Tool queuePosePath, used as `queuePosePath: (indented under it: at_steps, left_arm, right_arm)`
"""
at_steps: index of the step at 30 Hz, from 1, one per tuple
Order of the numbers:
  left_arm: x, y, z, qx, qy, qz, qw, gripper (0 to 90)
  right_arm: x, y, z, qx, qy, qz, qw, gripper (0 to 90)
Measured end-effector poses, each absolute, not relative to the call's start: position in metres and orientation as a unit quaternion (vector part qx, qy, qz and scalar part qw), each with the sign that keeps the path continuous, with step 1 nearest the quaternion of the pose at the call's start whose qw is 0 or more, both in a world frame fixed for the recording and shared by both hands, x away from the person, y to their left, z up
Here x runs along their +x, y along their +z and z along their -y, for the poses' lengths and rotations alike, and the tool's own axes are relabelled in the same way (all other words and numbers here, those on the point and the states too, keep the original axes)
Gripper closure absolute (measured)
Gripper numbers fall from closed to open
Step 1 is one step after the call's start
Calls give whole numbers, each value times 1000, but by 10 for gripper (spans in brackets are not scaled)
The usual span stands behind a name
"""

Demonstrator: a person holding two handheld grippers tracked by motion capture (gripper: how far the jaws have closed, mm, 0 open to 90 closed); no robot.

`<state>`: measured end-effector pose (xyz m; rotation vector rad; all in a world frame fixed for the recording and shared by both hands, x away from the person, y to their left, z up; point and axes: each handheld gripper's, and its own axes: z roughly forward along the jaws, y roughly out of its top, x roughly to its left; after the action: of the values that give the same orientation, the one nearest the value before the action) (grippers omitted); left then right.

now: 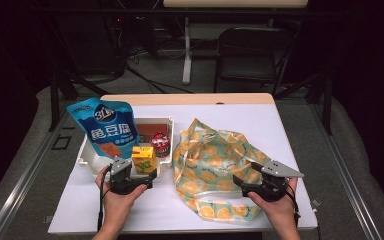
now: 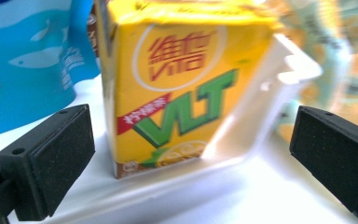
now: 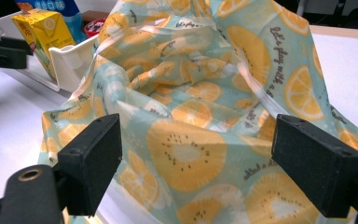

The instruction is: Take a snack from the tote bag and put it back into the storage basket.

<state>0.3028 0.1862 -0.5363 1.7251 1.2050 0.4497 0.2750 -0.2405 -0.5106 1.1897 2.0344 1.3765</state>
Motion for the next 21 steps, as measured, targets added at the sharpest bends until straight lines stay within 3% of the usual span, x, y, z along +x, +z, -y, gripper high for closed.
queuePosePath:
  at_steps: [21]
  left_arm:
    - [273,-520,-233,721,186,-419,520,1]
  right_arm:
    - [261,-513,262,438,492,-725,202,21]
